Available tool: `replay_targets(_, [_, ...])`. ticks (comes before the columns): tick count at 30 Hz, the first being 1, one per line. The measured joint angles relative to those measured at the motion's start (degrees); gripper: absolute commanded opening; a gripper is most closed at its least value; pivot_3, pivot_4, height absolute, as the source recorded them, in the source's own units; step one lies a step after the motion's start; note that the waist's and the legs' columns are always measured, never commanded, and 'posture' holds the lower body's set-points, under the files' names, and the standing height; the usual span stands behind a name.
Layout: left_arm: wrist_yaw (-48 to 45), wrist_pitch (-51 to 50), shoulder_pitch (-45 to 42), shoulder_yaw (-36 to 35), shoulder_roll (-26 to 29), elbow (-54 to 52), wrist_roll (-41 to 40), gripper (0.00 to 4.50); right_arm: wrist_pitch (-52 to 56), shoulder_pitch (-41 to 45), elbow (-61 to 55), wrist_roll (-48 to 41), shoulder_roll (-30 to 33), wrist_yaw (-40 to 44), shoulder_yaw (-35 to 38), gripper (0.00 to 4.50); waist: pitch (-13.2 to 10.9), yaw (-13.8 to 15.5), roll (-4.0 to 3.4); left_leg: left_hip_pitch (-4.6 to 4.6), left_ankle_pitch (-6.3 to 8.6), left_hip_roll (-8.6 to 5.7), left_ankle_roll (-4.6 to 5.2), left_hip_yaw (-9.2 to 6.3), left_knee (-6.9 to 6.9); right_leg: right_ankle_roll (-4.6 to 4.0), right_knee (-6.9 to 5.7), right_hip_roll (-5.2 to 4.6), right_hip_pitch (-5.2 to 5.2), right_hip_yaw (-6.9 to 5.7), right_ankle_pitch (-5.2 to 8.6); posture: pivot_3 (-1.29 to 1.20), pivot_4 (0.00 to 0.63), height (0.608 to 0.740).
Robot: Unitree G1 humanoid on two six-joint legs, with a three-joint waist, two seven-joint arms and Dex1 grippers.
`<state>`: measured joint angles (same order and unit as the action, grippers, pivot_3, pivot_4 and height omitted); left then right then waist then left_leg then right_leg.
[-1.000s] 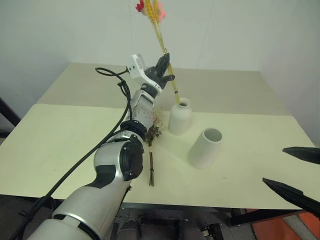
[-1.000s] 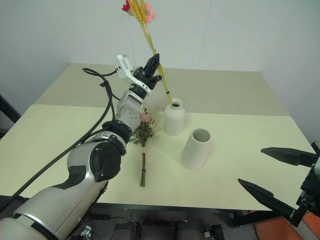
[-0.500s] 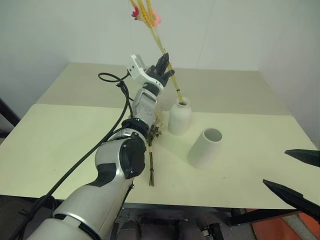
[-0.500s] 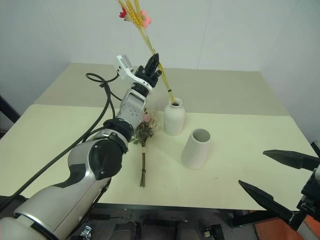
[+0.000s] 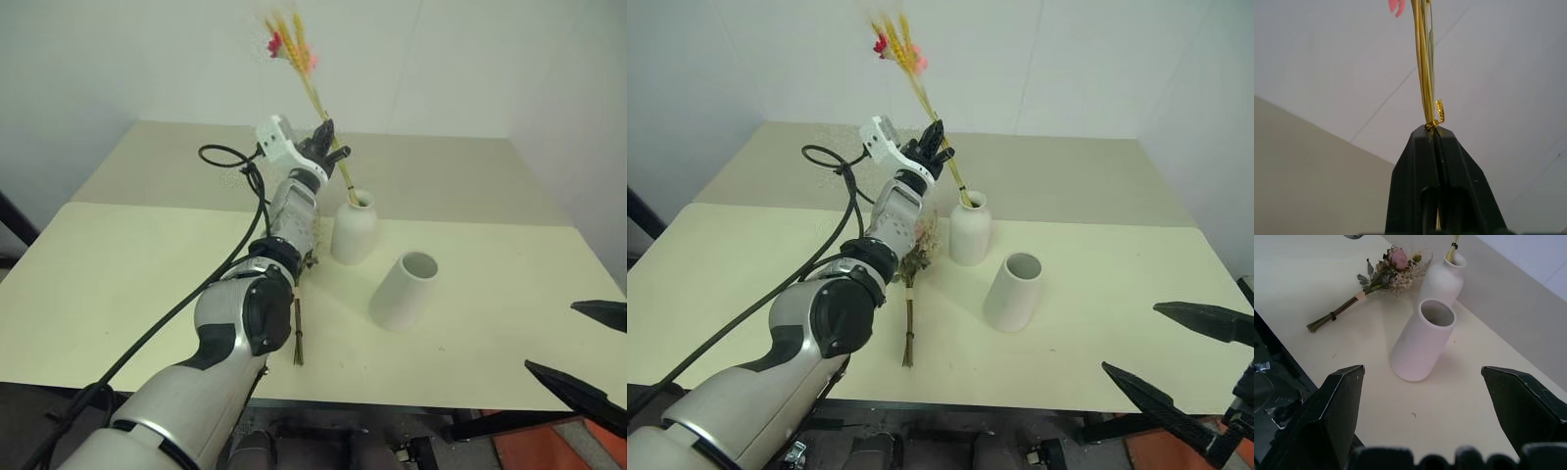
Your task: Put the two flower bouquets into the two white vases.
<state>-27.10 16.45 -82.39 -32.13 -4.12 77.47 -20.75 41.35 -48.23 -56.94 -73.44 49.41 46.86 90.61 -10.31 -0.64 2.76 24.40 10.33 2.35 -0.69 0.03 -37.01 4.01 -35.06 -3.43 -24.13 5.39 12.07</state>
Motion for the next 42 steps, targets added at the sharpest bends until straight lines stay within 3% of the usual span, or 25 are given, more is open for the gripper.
replay_targets(6, [-3.9,1.1,0.3,4.2,-0.7,0.0,4.3,0.05,-2.4,-1.6,-0.6,0.1,-1.2,-1.3,-0.4,4.50,0.0,0.0,0.00,0.00,0.00,-0.02,0.00,0.00,0.00,0.00,0.01,-0.02,0.01,0.02,0.00,0.00,0.150,0.740])
replay_targets(9, [-6.3,2.2,1.6,6.8,-0.7,0.0,6.7,0.66,-3.4,-1.9,-0.7,0.2,-1.3,-1.9,-1.3,4.50,0.0,-0.1,-0.01,-0.02,0.00,-0.02,0.00,0.00,0.00,-0.02,-0.01,-0.02,0.01,0.04,-0.01,0.00,0.150,0.740])
replay_targets(21, [-13.9,7.2,4.8,10.7,0.9,-0.1,10.5,4.47,-5.0,-1.2,0.5,2.0,0.2,-2.6,-5.4,4.50,0.0,-0.1,-0.01,-0.02,0.00,-0.03,0.01,0.00,0.00,-0.03,-0.02,-0.02,0.02,0.06,-0.03,0.00,0.150,0.740])
replay_targets(26, [-18.3,5.7,8.1,9.1,3.0,-1.3,7.6,4.47,-5.0,0.7,1.9,3.6,1.8,-3.1,-7.6,4.50,0.0,-0.2,-0.02,-0.04,-0.01,-0.02,0.02,0.00,0.00,-0.03,-0.07,0.00,0.01,0.07,-0.05,0.00,0.150,0.740])
replay_targets(29, [-16.4,1.1,9.7,7.5,3.7,-5.4,4.3,4.47,-5.0,2.2,3.0,4.7,2.9,-3.1,-9.4,4.50,0.0,-0.1,-0.02,-0.03,-0.01,-0.03,0.02,0.00,-0.02,0.01,-0.08,-0.01,0.01,0.08,-0.09,0.00,0.150,0.740])
replay_targets(33, [-4.1,-19.3,17.2,10.0,1.9,-30.2,1.2,4.47,-4.5,4.7,5.7,5.4,6.9,-1.8,-11.6,4.50,0.0,-0.2,-0.05,-0.05,-0.01,-0.01,0.02,0.00,-0.03,0.08,-0.07,-0.02,0.05,0.13,-0.13,0.00,0.150,0.740])
replay_targets(37, [16.0,-50.6,33.5,18.8,0.5,-70.3,4.6,4.47,-3.2,9.2,10.9,7.5,13.0,1.0,-15.5,4.50,0.1,-0.5,-0.08,-0.06,-0.01,0.00,0.02,-0.01,-0.01,0.07,-0.12,0.02,0.01,0.15,-0.13,0.00,0.150,0.740])
replay_targets(39, [19.8,-63.5,41.3,22.7,4.0,-85.9,5.2,4.47,-3.1,12.7,13.8,9.3,15.9,2.1,-19.1,4.50,0.1,-0.9,-0.11,-0.13,-0.01,0.03,0.02,-0.01,-0.01,0.03,-0.18,0.09,-0.01,0.18,-0.13,0.00,0.150,0.740])
replay_targets(42, [20.5,-78.0,50.0,24.2,9.7,-100.1,3.7,4.47,-3.1,17.2,18.6,12.7,18.6,3.9,-24.3,4.50,0.1,-0.8,-0.11,-0.27,-0.03,0.01,0.00,-0.03,-0.04,-0.10,-0.39,0.10,0.02,0.16,-0.15,0.00,0.150,0.740])
